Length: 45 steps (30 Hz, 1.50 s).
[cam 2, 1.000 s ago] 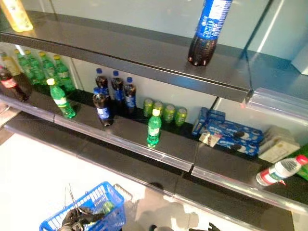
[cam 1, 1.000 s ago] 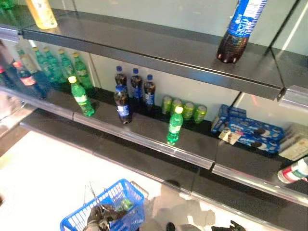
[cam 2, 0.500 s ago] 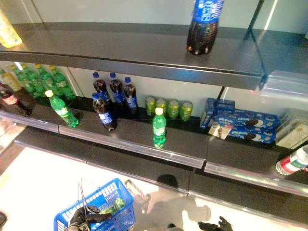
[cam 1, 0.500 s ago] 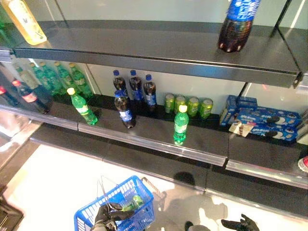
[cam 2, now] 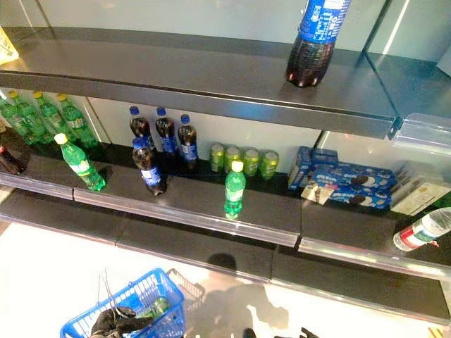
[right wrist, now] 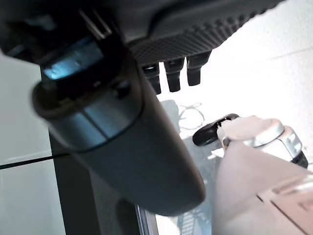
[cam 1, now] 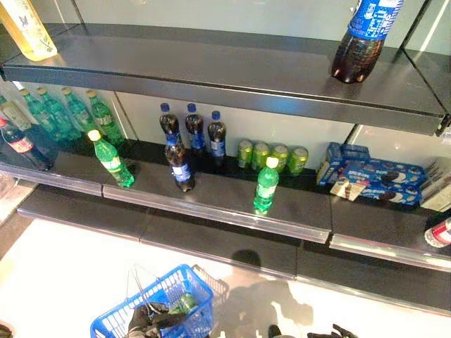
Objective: Pick up the drink and place into the basket.
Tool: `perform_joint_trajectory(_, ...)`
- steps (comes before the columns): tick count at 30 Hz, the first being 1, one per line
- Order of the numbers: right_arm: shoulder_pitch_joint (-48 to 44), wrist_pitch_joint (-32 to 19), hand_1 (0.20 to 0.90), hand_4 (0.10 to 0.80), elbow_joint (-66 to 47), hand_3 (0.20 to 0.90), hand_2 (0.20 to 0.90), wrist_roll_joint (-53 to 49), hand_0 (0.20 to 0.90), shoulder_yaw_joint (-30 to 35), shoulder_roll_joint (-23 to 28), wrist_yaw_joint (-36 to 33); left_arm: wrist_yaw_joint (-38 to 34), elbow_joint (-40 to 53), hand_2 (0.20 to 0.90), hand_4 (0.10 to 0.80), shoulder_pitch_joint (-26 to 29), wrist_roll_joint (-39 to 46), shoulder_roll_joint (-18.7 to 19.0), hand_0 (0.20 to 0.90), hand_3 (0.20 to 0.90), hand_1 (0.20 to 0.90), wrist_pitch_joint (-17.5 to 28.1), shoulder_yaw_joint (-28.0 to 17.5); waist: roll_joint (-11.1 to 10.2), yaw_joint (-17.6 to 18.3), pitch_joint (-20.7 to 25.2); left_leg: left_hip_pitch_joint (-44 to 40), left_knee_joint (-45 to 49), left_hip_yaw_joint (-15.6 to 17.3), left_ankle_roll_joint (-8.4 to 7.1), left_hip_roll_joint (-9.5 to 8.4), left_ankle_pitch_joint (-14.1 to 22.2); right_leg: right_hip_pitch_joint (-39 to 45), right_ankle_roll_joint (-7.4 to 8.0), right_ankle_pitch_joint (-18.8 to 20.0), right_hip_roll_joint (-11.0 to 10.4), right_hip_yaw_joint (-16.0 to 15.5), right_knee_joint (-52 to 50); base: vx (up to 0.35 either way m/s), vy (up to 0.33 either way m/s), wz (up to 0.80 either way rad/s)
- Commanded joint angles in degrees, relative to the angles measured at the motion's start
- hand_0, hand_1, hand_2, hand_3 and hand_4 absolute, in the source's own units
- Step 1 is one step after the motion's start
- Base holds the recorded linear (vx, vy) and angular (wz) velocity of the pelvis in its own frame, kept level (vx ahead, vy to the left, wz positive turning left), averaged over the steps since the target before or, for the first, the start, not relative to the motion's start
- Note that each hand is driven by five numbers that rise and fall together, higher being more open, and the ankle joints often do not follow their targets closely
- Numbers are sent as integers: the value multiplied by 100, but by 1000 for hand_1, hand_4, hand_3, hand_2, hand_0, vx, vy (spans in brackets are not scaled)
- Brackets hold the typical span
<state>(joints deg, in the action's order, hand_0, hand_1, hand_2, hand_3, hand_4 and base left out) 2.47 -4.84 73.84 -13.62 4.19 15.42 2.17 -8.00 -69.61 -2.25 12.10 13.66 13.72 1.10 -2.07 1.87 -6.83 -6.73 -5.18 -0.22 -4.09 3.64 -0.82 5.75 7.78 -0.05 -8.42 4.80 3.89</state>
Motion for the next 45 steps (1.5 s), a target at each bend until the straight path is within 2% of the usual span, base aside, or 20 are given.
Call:
perform_joint_trajectory(1,-156,-52,900,800,194,900,900,-100,900,-25,229,77,-45,215,300,100,478,-194,643,300,200,300,520,-244,128,-125,151,186,18,26,110,114,77,-264,34,229,-147,-282,-319,-2,11,-8)
perform_joint_trajectory(2,-173,34,900,800,293,900,900,-37,900,-55,185,162,-3,113,300,100,365,-303,633,300,200,300,420,-228,113,-189,170,120,50,177,133,128,120,-328,55,175,-164,-558,-493,-5,3,-11)
perform_joint_trajectory(4,-250,141,900,800,328,900,900,42,900,-102,189,231,78,112,300,100,269,-317,668,300,200,300,411,-248,116,-253,126,78,96,294,104,187,150,-366,41,143,-183,-733,-564,-23,-17,-24)
perform_joint_trajectory(8,-287,187,900,800,399,900,900,107,900,-73,219,280,117,85,300,100,289,-192,657,300,200,300,192,-246,118,-319,124,133,155,284,84,208,132,-280,-13,138,-169,-722,-450,-33,-27,-29)
perform_joint_trajectory(19,-304,334,900,800,460,900,900,260,900,-53,243,280,470,-146,300,100,260,-170,480,300,200,300,102,-56,200,-345,208,10,58,281,-21,228,109,18,-6,267,-245,-961,-66,1,1,-1)
perform_joint_trajectory(27,-289,358,900,800,508,900,900,352,900,-32,312,298,573,-332,300,100,236,-195,516,300,200,300,208,-90,215,-369,229,-15,90,251,-12,181,147,39,20,252,-317,-1057,-76,39,19,6)
perform_joint_trajectory(34,-191,347,900,800,524,900,900,459,900,33,352,282,478,-270,300,100,139,-275,568,300,200,300,288,-143,187,-380,165,71,18,271,-12,205,101,-26,34,362,-281,-1053,62,96,20,0)
perform_joint_trajectory(39,-393,339,900,800,382,900,900,379,900,-189,375,223,450,-47,300,100,476,68,567,300,200,300,245,-50,185,-392,-210,570,18,354,-66,285,-99,-612,26,533,-269,-1028,24,-100,13,-2)
perform_joint_trajectory(41,-699,384,900,800,284,900,900,181,900,-331,417,152,372,92,300,100,796,196,540,300,200,300,191,67,208,-406,-562,891,29,282,-58,289,-224,-982,-13,579,-243,-1001,-98,-288,-1,-11)
perform_joint_trajectory(45,-880,391,900,800,208,900,900,106,900,-399,465,136,313,223,300,100,965,357,517,300,200,300,156,157,222,-407,-801,1099,99,238,-44,280,-285,-1206,-50,564,-237,-975,-243,-120,-3,1)
